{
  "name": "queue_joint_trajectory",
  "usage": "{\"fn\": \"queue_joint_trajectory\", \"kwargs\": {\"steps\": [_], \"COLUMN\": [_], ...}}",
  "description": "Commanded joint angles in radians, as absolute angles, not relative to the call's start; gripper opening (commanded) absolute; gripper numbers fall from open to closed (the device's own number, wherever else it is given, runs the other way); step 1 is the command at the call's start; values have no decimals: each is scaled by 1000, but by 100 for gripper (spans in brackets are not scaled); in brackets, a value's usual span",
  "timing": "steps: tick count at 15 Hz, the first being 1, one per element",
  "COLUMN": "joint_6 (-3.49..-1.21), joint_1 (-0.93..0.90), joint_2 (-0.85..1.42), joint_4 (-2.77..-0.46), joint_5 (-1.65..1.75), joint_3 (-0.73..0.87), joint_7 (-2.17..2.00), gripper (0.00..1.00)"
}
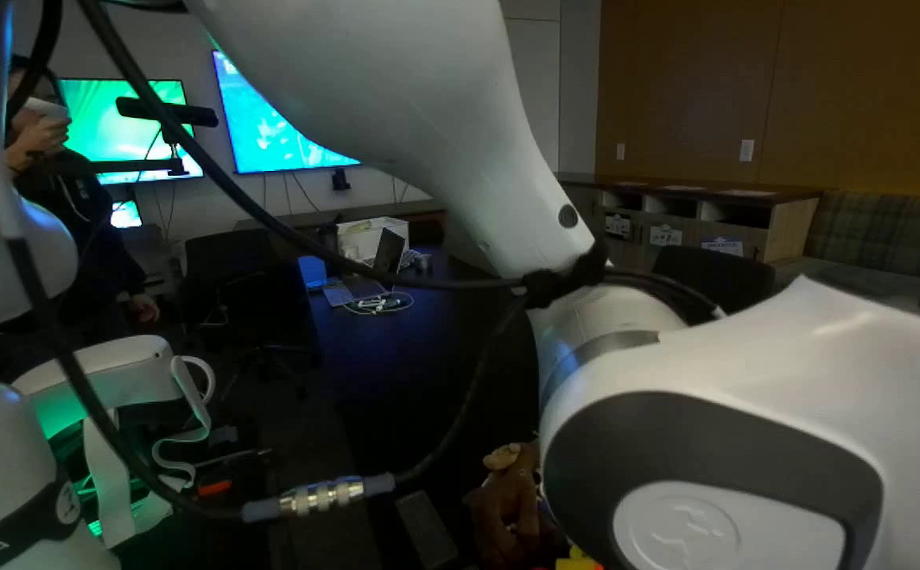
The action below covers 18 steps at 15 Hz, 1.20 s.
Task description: Pick up the towel from the table, sweep the objects to the left and put the towel in the plastic container.
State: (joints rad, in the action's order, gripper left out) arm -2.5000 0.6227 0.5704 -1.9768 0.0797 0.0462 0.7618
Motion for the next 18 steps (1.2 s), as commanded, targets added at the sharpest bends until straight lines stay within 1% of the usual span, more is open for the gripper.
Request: {"fn": "queue_joint_trajectory", "kwargs": {"steps": [1,6,9,14,18], "joint_6": [-2378,-2216,-2160,-2190,-2208], "joint_1": [656,622,582,510,465], "joint_2": [384,245,213,227,265], "joint_4": [-2073,-2086,-2103,-2165,-2191], "joint_5": [16,16,65,197,266], "joint_3": [51,130,175,245,265], "joint_7": [909,1020,1052,1051,1044], "gripper": [7,7,7,7,7]}}
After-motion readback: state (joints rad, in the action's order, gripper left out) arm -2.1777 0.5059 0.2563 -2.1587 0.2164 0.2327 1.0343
